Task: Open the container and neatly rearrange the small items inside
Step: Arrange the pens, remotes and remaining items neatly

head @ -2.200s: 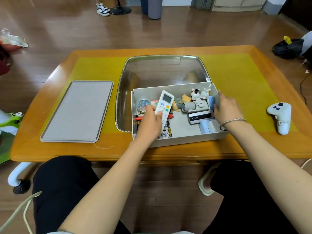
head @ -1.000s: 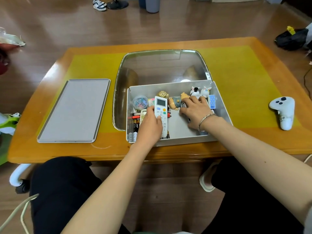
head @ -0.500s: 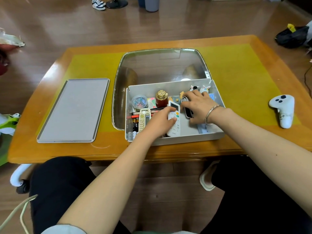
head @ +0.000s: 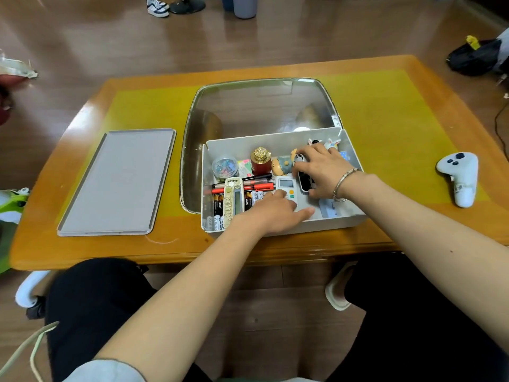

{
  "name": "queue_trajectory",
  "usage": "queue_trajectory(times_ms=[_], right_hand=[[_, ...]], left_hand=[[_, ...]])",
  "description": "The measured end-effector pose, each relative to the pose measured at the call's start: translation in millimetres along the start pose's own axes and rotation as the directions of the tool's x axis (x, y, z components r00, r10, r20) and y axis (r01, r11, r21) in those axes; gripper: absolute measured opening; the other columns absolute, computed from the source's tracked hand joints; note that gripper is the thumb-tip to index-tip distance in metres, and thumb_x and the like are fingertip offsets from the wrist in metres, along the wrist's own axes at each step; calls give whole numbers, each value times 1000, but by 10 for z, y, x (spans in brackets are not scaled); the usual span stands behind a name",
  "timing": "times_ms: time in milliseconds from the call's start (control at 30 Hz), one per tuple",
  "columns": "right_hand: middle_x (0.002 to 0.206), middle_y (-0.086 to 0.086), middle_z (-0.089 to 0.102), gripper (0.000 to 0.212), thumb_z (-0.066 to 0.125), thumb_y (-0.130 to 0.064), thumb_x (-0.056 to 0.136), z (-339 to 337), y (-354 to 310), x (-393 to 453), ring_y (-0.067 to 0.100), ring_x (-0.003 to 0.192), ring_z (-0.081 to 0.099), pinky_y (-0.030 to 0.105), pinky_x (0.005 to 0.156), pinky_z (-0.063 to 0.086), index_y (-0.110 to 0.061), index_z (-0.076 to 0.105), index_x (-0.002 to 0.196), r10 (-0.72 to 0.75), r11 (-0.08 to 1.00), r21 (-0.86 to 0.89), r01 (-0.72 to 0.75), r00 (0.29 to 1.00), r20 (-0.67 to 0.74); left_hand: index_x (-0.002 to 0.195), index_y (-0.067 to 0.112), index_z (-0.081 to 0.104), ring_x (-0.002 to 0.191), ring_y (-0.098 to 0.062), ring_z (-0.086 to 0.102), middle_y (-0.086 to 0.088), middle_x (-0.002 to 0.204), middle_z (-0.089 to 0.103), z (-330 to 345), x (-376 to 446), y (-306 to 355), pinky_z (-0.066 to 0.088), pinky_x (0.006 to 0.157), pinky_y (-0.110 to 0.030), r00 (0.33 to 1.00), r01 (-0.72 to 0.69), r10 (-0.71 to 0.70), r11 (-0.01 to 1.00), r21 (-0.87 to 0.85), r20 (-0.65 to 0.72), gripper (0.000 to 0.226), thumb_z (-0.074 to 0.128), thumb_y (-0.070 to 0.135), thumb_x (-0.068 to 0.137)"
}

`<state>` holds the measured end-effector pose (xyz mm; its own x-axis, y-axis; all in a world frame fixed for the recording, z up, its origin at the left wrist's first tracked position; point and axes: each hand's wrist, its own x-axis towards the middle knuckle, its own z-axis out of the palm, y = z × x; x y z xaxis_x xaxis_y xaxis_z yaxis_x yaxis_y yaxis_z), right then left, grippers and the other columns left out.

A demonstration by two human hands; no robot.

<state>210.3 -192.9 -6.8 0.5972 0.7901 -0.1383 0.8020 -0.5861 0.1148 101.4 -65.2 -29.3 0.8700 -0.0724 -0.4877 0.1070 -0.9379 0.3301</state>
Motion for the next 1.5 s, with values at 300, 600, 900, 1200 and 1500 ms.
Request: queue_trajectory(times_ms=[300,600,900,1200,1500], right_hand=[[143,4,26,63,71,-35,72,-6,-11,42,26,131,23,46,101,29,-32,45,130,8,999,-52,-6,999,50],[142,-1,29,84,74,-43,69,129,-8,44,25,128,29,45,101,28,-34,30,140,18,997,-71,-12,997,76],[143,0,32,99,77,-34,70,153,12,-17,25,130,30,46,103,27,-35,14,146,53,998,-20,-51,996,69],[149,-1,29,95,74,-27,76,74,31,-121,24,134,28,43,105,24,-30,13,149,72,993,92,-69,997,-28],[137,4,47,47,50,-5,89,-10,-83,-333,27,124,41,38,103,32,-17,48,134,102,951,308,-42,978,-181]], left_hand=[[142,26,43,142,-34,17,-5,157,15,-9,-14,66,22,111,-49,998,-51,53,997,-55,41,88,17,83,81],[147,29,32,146,-32,9,-6,161,5,-5,-46,66,16,113,-49,993,-70,69,997,7,97,98,14,90,73],[150,28,25,147,-26,9,-3,161,2,32,-18,10,16,115,-46,993,-70,75,996,-56,95,98,23,89,73],[150,27,23,147,-26,7,-4,161,4,63,-1,13,17,113,-50,994,-87,85,996,31,71,104,19,92,69],[148,23,32,146,-24,13,-3,160,11,13,-153,-40,18,115,-44,990,-123,123,992,7,-69,90,40,80,78]])
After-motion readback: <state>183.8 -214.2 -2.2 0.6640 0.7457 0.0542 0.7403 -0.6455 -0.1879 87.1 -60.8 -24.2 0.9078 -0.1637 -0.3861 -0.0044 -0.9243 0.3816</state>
